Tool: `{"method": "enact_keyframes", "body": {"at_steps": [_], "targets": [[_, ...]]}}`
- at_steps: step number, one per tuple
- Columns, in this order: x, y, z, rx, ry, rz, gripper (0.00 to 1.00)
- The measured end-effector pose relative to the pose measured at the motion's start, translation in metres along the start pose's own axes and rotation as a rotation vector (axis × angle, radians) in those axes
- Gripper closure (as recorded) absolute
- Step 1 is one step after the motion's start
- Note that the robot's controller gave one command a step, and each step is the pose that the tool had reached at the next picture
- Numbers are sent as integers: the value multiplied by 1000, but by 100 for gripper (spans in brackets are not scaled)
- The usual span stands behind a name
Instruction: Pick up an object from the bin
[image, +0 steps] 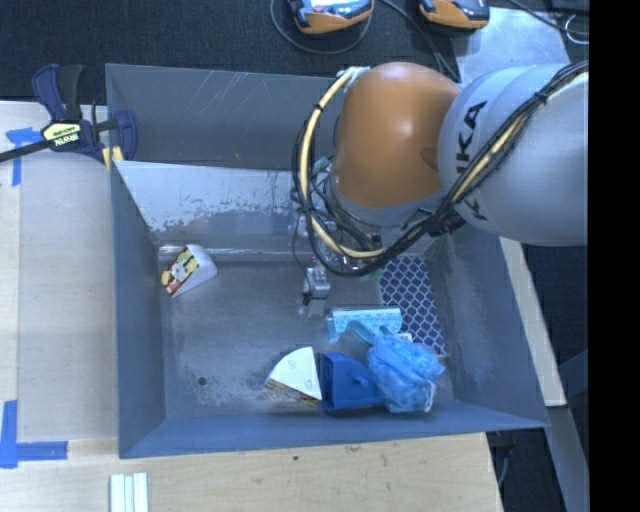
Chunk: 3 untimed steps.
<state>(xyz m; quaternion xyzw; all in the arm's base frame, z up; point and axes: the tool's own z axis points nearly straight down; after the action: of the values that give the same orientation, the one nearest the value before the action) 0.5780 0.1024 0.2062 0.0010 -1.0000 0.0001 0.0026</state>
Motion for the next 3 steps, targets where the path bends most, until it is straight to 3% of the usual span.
{"method": "enact_keyframes", "body": {"at_steps": [2,3], "targets": [[-3,-1,-5,-1,-9,3,0],[5,7,100,0,-4,-3,0]]}}
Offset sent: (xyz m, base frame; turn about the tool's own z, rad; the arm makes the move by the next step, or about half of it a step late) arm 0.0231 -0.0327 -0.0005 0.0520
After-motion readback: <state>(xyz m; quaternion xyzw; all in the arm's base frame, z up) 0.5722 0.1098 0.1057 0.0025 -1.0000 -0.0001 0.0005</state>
